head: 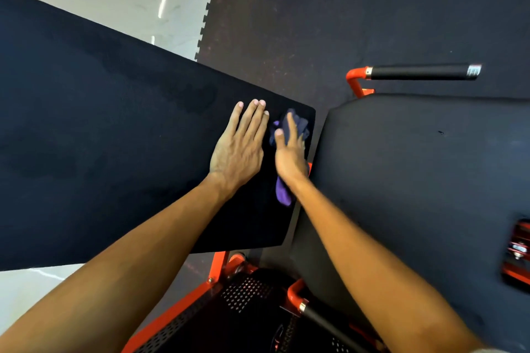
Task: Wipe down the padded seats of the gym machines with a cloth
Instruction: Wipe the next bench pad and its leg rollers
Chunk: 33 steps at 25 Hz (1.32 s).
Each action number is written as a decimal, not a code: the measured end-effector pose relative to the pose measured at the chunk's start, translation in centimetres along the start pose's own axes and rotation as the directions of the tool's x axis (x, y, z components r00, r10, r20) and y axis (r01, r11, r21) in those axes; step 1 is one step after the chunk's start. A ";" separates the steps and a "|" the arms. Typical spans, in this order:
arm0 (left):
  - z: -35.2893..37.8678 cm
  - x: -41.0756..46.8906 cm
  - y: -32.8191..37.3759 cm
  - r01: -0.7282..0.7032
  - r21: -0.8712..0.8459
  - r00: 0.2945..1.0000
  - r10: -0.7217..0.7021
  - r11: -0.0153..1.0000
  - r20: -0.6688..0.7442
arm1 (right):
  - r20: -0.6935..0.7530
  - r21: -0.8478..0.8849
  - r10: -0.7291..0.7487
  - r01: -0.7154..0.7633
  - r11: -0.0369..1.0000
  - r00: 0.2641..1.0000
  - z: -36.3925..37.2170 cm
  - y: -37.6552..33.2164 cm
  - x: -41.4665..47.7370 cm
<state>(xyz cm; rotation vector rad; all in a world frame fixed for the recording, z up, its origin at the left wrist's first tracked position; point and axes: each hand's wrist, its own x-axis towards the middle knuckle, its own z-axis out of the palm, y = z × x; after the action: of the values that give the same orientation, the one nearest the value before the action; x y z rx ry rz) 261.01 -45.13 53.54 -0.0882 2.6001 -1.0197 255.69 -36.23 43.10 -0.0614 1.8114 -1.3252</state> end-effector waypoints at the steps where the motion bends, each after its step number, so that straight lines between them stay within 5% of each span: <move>1: 0.0 0.0 0.0 -0.001 -0.005 1.000 0.001 1.000 0.002 | 0.038 -0.013 -0.044 0.044 0.999 0.998 0.7 0.8 -2.0; 4: -0.1 0.0 0.2 -0.008 -0.011 1.000 0.008 1.000 0.007 | 0.047 0.002 -0.031 0.031 1.000 0.998 1.0 2.8 -3.6; 9: -0.2 0.2 0.0 -0.005 -0.024 1.000 0.004 1.000 -0.023 | -0.073 0.128 0.269 -0.258 0.958 0.960 -2.1 -1.9 5.0; 14: -0.3 0.3 0.1 -0.009 0.005 1.000 0.009 1.000 -0.013 | 0.005 -0.008 -0.039 0.039 0.999 0.999 -1.7 -4.7 3.7; 18: -0.1 -0.1 0.2 0.002 -0.012 1.000 -0.002 1.000 -0.006 | -0.001 0.026 -0.087 0.087 0.996 0.996 0.0 -1.5 -1.1; 22: 0.1 0.3 0.2 0.004 -0.032 1.000 -0.005 0.999 -0.020 | -0.156 0.095 0.115 -0.101 0.990 0.981 -1.7 -2.4 4.9; 25: 0.0 0.3 0.1 -0.001 -0.027 1.000 0.000 1.000 -0.025 | -0.144 0.091 0.224 -0.212 0.973 0.964 -3.2 -3.3 8.5; 30: 0.0 0.4 0.3 0.002 -0.028 0.999 -0.003 1.000 -0.032 | -0.145 -0.113 -0.244 0.229 0.967 0.959 -2.0 -4.0 5.7; 33: 0.1 0.2 0.3 -0.001 -0.018 1.000 0.001 1.000 -0.031 | -0.099 -0.183 -0.333 0.312 0.932 0.938 -2.8 -3.4 7.8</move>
<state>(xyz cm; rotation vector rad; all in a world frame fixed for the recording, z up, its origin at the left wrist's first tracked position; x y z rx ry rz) 260.86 -45.01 53.20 -0.0762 2.6373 -1.0045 247.51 -39.49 41.24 -0.3877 2.0846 -1.4266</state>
